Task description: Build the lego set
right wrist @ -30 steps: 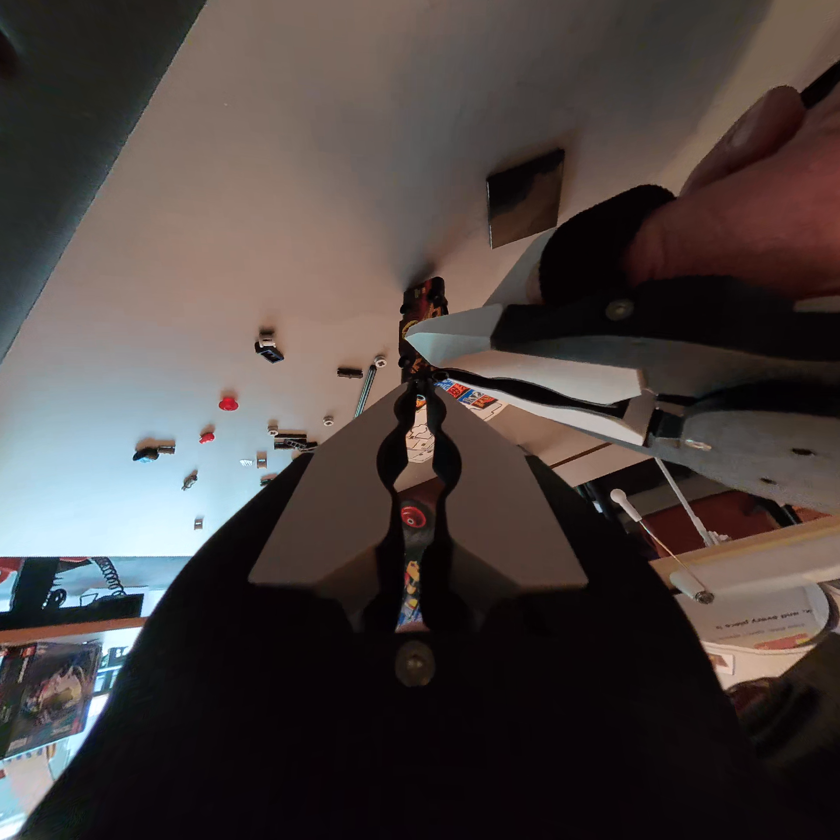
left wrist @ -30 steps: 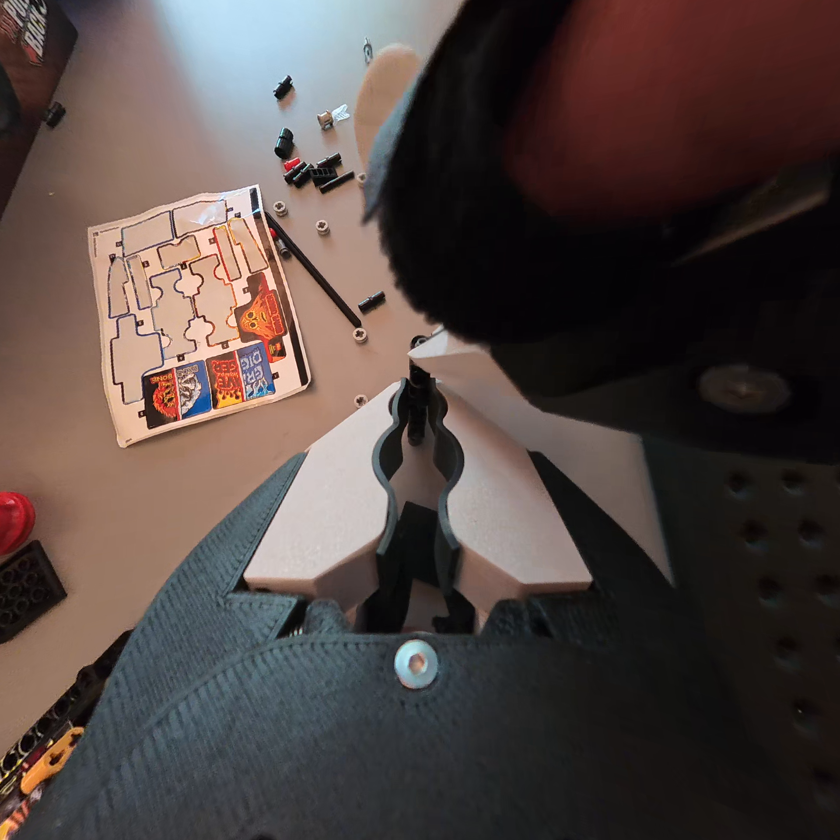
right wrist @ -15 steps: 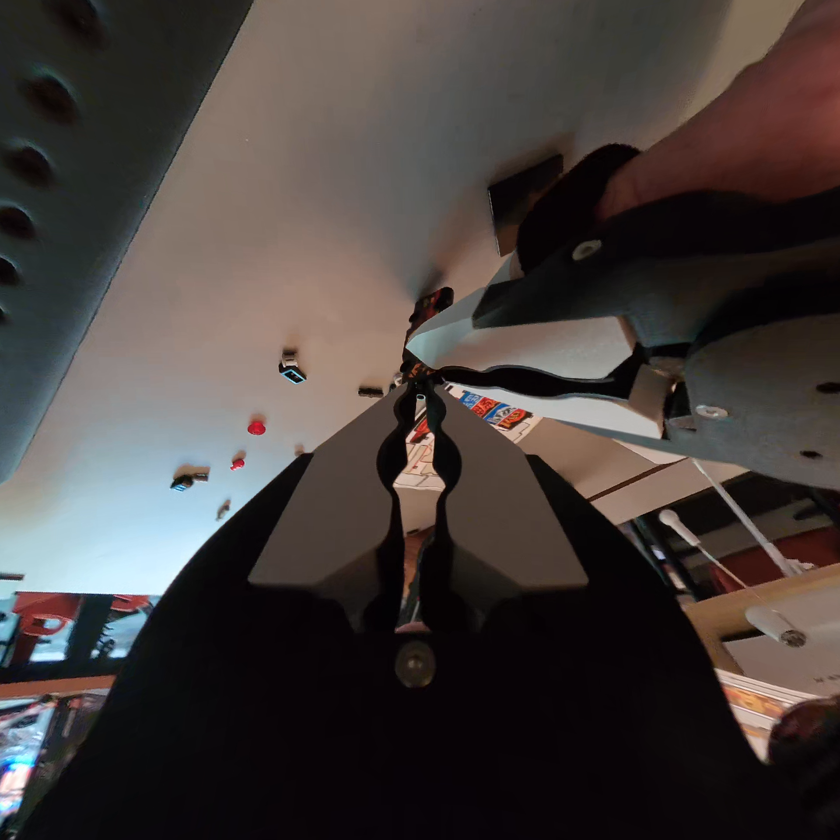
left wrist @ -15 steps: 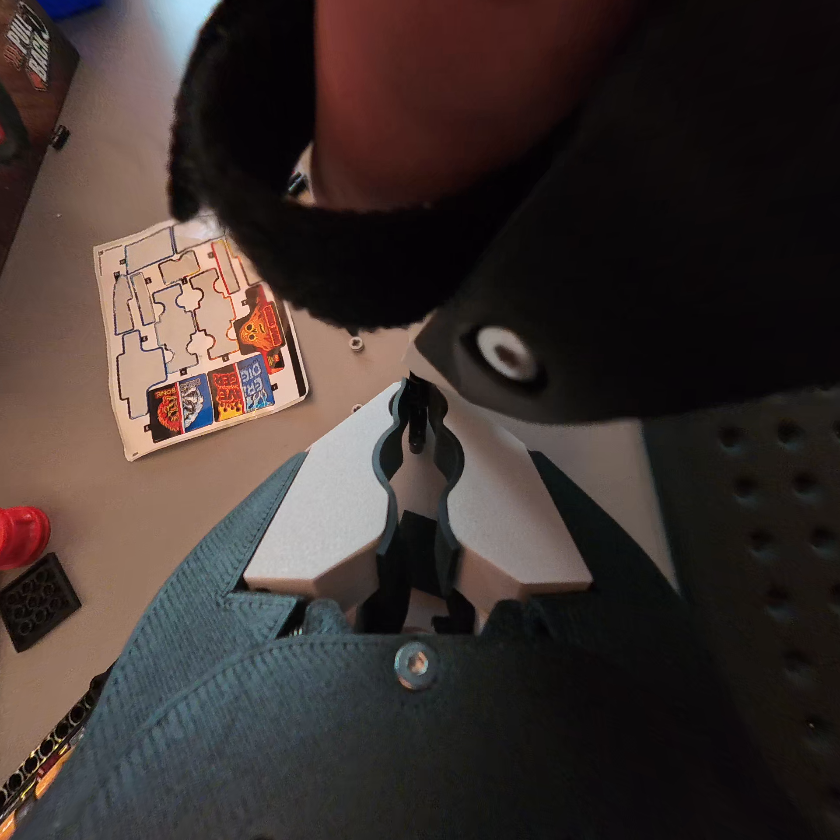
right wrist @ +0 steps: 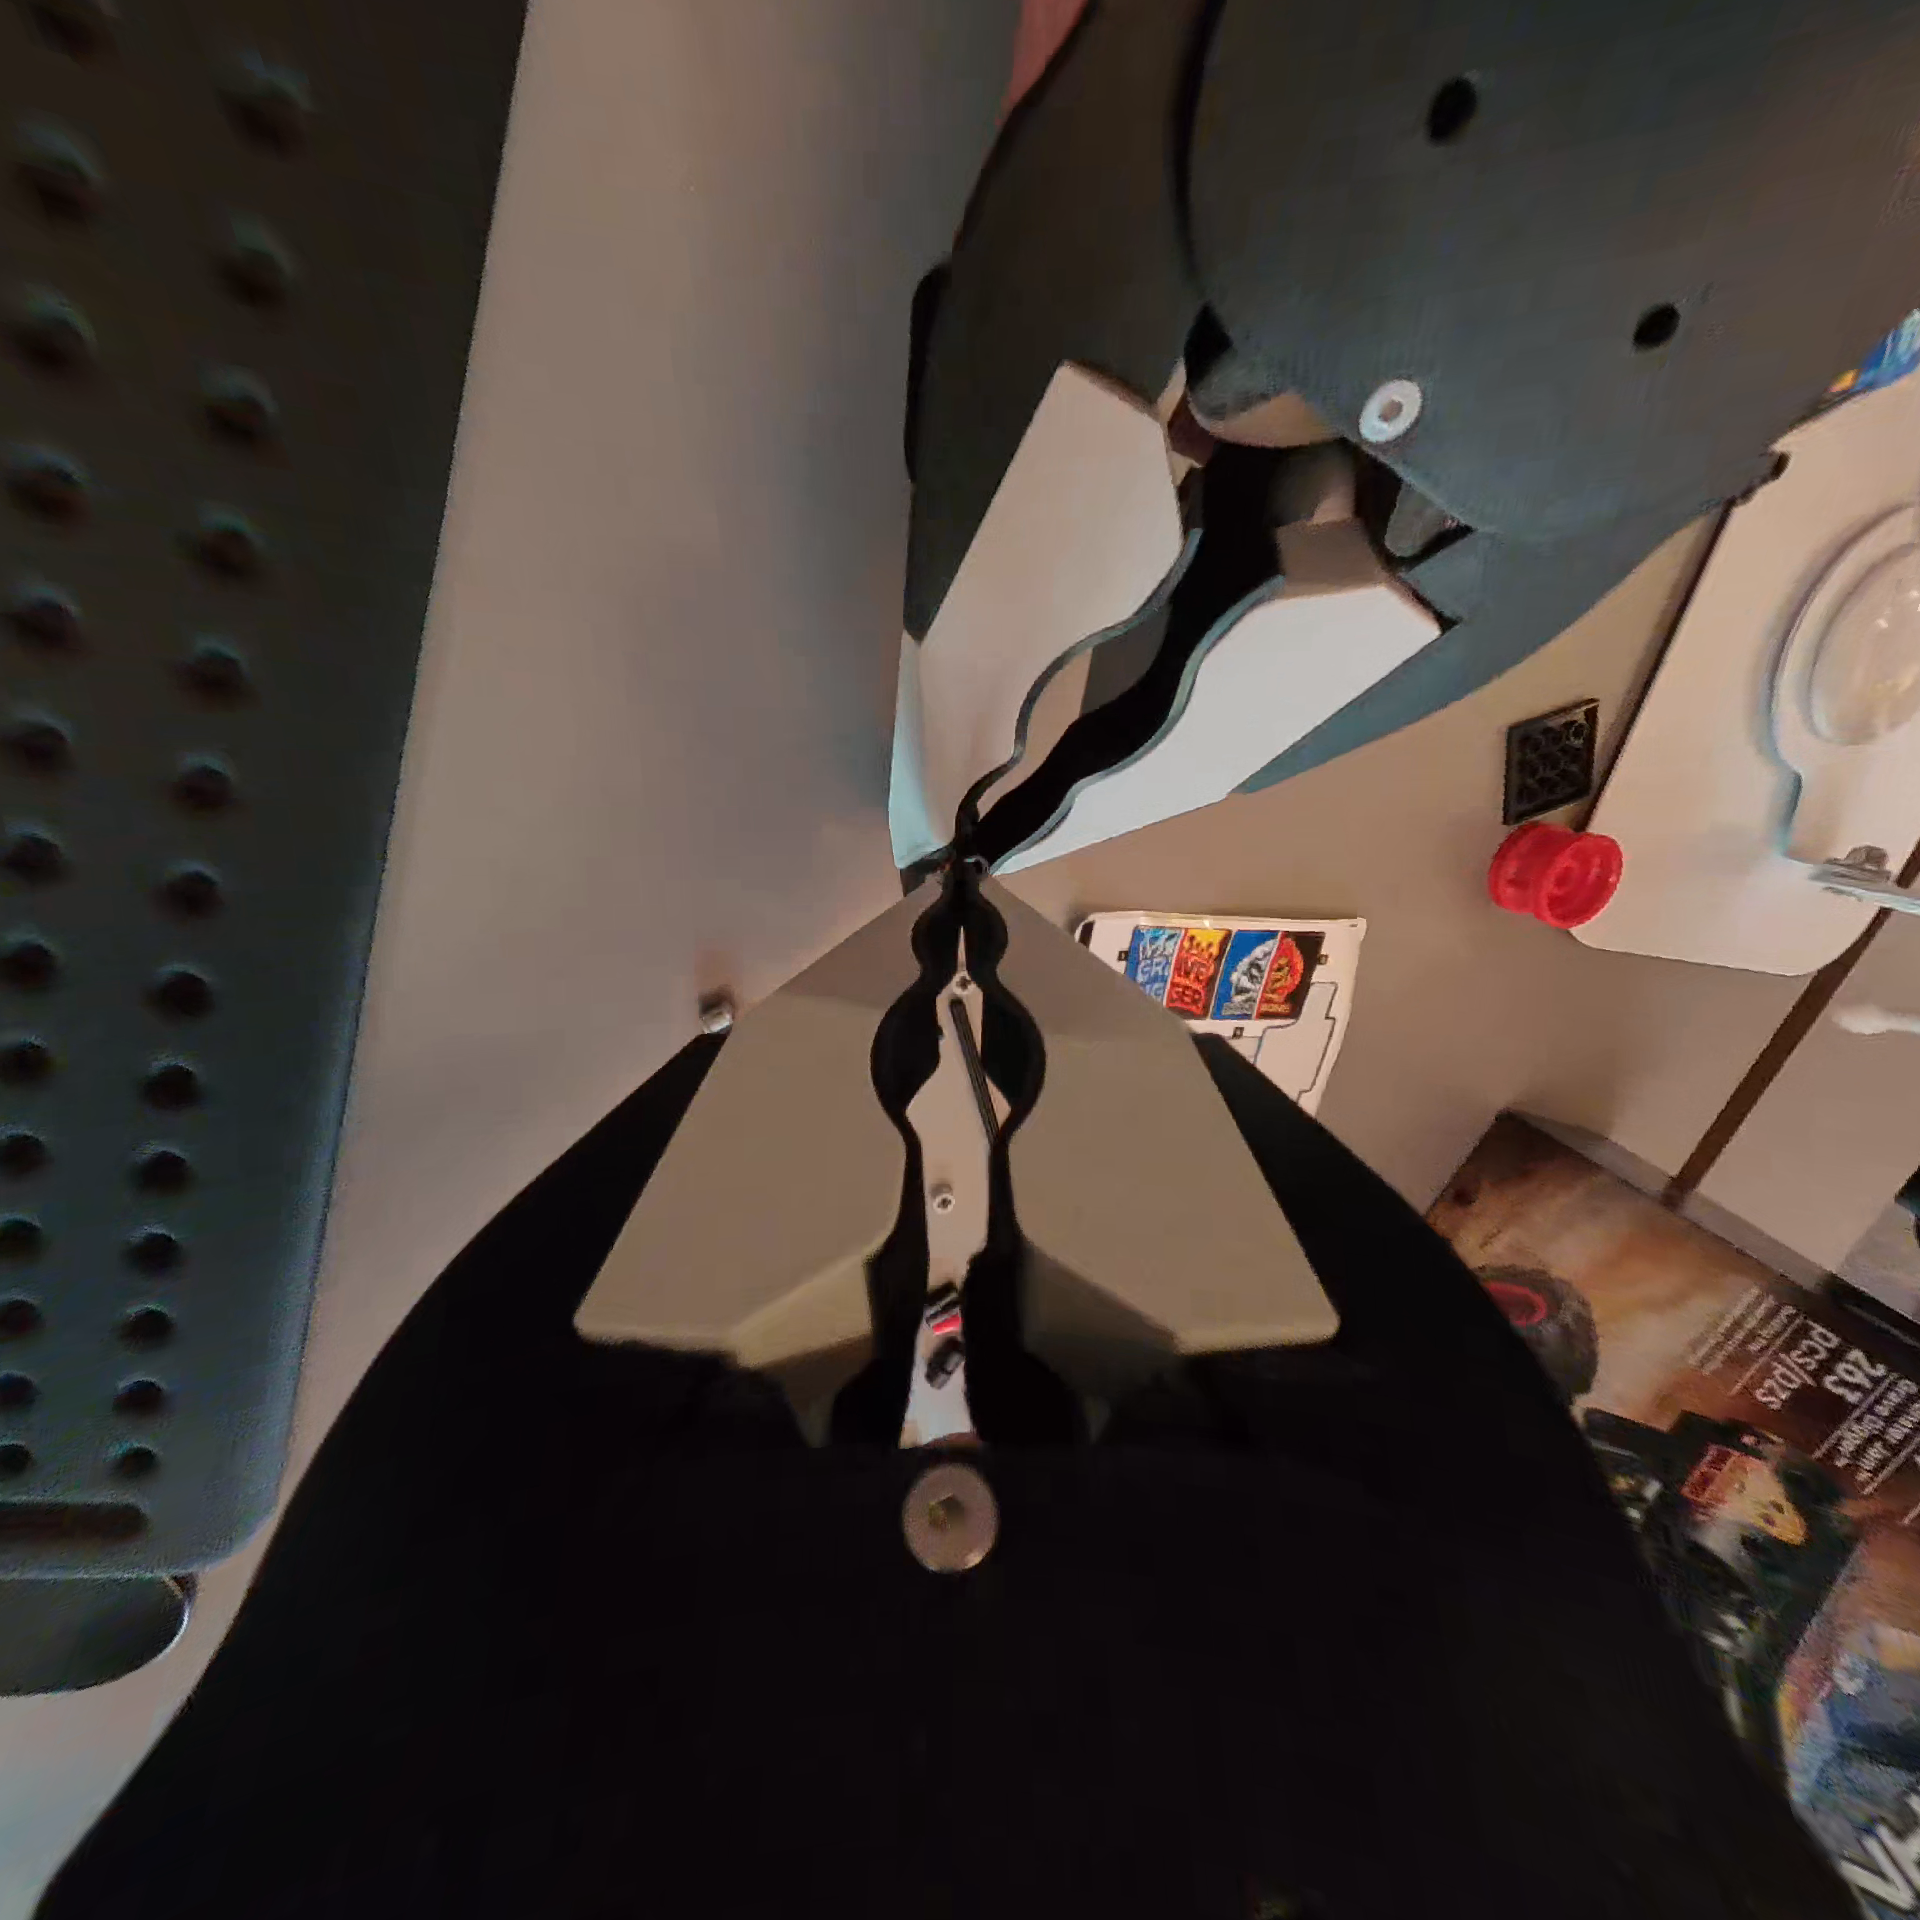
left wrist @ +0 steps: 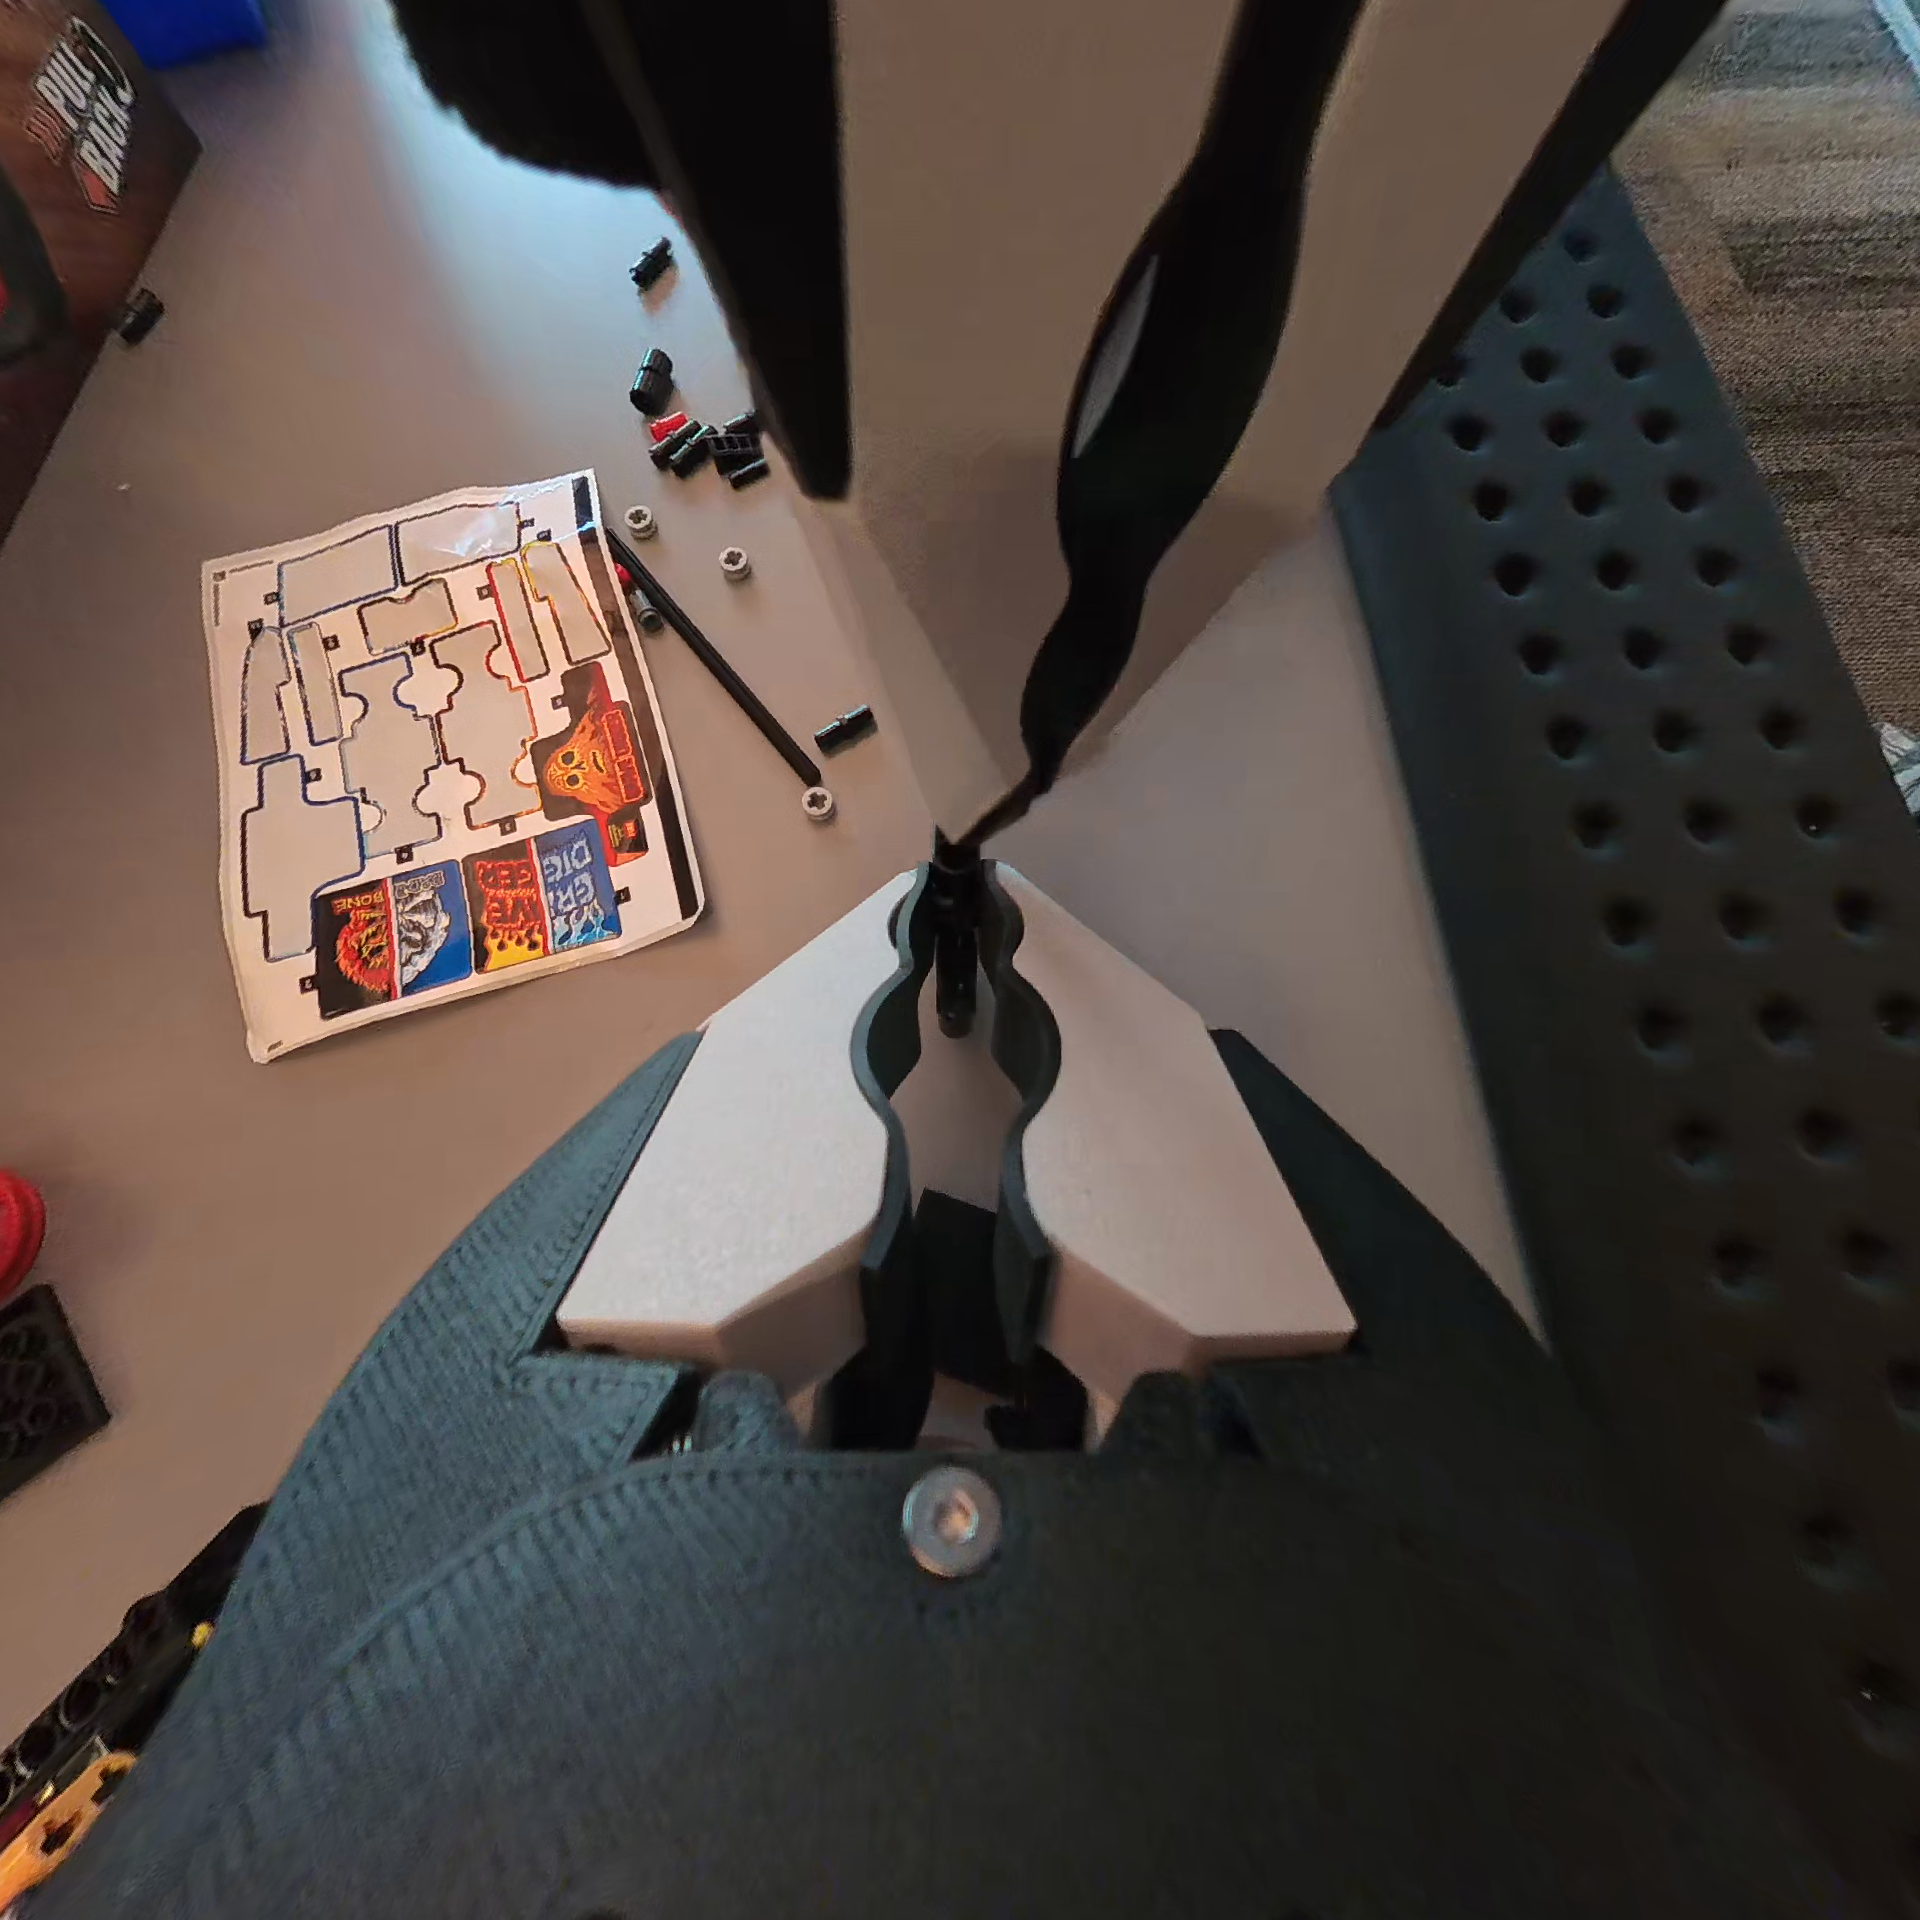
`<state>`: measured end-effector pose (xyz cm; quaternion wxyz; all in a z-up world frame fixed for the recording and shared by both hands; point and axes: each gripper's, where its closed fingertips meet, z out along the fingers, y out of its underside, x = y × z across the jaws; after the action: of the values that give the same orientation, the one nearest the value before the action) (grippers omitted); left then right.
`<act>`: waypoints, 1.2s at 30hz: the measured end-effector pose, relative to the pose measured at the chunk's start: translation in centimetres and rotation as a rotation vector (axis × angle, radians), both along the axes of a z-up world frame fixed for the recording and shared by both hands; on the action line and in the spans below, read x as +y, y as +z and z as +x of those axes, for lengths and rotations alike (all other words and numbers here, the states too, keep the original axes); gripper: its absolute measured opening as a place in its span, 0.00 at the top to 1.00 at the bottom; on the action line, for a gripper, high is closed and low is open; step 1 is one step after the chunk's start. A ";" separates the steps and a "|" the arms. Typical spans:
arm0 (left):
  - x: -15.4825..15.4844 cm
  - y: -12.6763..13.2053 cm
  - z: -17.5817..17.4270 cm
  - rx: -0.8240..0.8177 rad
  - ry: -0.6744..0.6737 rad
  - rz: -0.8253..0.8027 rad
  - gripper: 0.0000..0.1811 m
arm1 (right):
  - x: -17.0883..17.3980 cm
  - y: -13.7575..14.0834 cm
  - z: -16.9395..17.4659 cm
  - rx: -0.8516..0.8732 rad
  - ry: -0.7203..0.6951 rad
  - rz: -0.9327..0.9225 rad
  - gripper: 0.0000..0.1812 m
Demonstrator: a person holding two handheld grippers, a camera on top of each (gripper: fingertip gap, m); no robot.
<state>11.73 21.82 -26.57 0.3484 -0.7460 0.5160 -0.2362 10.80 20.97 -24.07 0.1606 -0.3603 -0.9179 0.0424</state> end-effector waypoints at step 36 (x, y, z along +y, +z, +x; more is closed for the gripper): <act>-0.4 0.0 0.3 -0.106 0.007 -0.131 0.96 | 9.8 2.1 10.0 0.303 -0.651 -0.084 0.97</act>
<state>11.98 21.42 -26.57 0.3266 -0.7556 0.4776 -0.3071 20.84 30.76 -21.97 0.2851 -0.6295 -0.7184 0.0799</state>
